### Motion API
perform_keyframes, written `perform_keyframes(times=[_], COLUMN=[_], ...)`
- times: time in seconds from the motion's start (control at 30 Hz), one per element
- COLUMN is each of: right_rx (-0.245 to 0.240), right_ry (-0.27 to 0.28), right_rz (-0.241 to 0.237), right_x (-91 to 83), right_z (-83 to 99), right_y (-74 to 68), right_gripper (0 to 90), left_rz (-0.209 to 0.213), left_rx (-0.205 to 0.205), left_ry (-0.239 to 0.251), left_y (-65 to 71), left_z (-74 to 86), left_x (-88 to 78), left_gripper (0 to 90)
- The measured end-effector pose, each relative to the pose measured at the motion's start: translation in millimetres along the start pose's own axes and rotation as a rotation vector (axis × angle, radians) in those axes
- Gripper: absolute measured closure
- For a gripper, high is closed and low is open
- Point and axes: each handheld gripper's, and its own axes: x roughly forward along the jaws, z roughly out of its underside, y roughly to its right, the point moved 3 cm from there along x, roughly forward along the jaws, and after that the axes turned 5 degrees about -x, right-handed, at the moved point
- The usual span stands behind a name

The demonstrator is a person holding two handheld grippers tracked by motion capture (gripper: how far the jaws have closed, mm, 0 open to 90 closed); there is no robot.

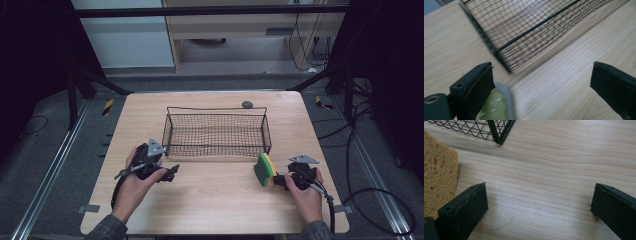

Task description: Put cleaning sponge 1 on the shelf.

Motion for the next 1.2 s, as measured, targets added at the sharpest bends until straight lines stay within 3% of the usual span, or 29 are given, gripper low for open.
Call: perform_keyframes(times=[0.23,0.33,0.4,0.53,0.6,0.67,0.8,0.97,1.2], right_rx=[-0.002,-0.015,-0.028,-0.027,-0.027,-0.028,-0.028,-0.027,-0.031], right_ry=[0.001,0.0,0.001,0.001,0.001,0.002,-0.002,-0.003,-0.004], right_rz=[-0.002,-0.02,-0.032,-0.035,-0.035,-0.035,-0.035,-0.036,-0.039], right_x=[-0.4,-0.4,-1.1,-1.5,-1.5,-1.5,-1.4,-1.4,-1.7], right_z=[0.3,0.4,1.0,1.2,1.2,1.3,1.0,0.9,1.2], right_y=[0.1,0.2,1.2,1.0,1.0,1.0,1.1,1.0,1.0], right_gripper=[0.8,0.7,0.7,0.7,0.7,0.7,0.7,0.7,0.7], left_rz=[-0.064,-0.082,-0.085,-0.046,-0.054,-0.081,-0.068,-0.017,-0.002], left_rx=[-0.029,-0.068,-0.097,-0.16,-0.194,-0.199,-0.209,-0.212,-0.16], left_ry=[-0.097,-0.134,-0.142,-0.156,-0.154,-0.163,-0.187,-0.212,-0.354], left_y=[-33.2,-47.3,-53.6,-69.2,-79.8,-87.1,-91.6,-87.9,-77.7], left_z=[1.3,5.2,8.4,10.3,9.6,9.9,12.5,15.0,21.5], left_x=[-14.7,-16.0,-16.9,-20.4,-22.4,-23.9,-22.0,-17.6,-3.6], left_gripper=[4.5,13.3,13.5,16.1,16.8,18.1,22.0,29.4,37.0])
